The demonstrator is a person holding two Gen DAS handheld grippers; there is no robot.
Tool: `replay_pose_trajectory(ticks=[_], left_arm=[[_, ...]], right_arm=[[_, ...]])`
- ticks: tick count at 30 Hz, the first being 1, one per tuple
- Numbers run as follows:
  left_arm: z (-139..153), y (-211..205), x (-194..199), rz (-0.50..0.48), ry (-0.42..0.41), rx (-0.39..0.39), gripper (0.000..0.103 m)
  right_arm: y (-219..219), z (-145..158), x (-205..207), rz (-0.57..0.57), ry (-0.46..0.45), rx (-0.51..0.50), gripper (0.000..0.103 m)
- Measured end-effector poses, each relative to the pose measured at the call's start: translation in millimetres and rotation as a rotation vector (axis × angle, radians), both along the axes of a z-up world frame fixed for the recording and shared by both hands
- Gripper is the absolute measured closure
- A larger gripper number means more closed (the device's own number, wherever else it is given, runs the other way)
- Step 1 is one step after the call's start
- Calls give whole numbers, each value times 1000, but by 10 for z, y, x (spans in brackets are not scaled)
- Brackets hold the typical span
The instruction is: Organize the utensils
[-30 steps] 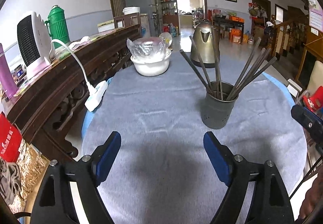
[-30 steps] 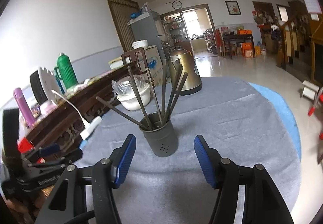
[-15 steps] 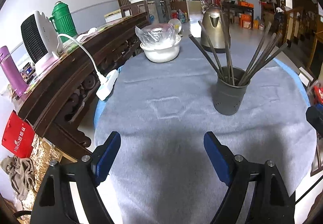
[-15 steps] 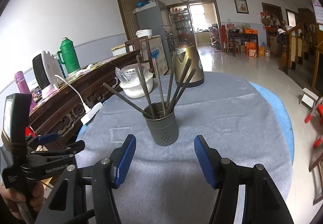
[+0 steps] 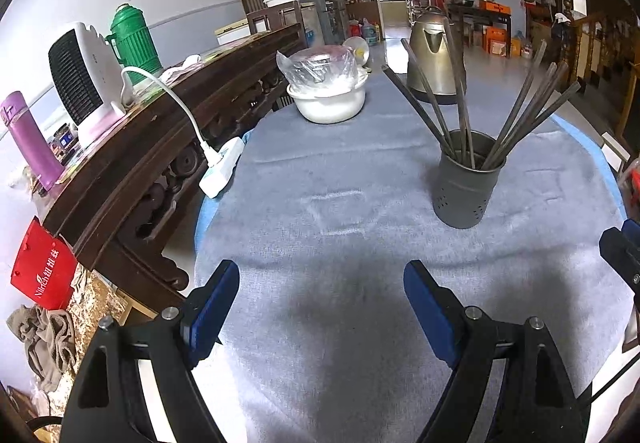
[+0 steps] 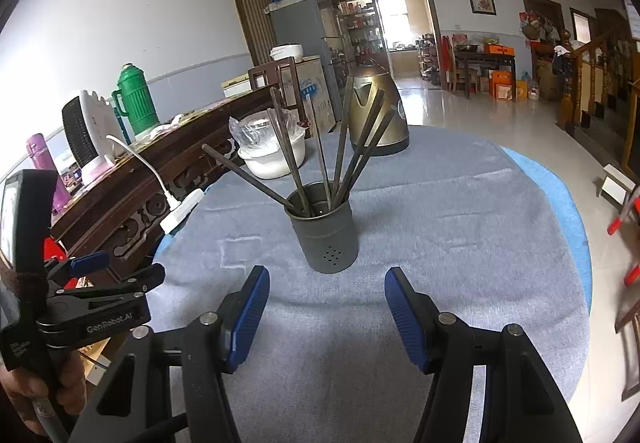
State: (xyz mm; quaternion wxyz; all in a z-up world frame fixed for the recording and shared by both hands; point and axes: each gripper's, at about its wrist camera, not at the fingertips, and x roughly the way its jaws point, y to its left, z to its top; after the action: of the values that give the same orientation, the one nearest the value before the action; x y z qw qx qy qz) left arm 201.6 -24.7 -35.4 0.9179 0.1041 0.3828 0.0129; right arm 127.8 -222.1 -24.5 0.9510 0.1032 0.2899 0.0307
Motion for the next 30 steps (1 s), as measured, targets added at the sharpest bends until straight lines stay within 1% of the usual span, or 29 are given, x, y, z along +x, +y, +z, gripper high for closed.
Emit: replay_pose_trajectory(ticks=[8, 17, 30], left_arm=[[-17, -2, 9, -11, 12, -9, 18], [-9, -1, 0, -10, 5, -13, 18], [9, 2, -26, -20, 1, -22, 18]], right_arm=[[27, -15, 21, -4, 10, -7, 38], [70, 20, 23, -14, -2, -33, 38], [106, 79, 25, -15, -16, -41, 38]])
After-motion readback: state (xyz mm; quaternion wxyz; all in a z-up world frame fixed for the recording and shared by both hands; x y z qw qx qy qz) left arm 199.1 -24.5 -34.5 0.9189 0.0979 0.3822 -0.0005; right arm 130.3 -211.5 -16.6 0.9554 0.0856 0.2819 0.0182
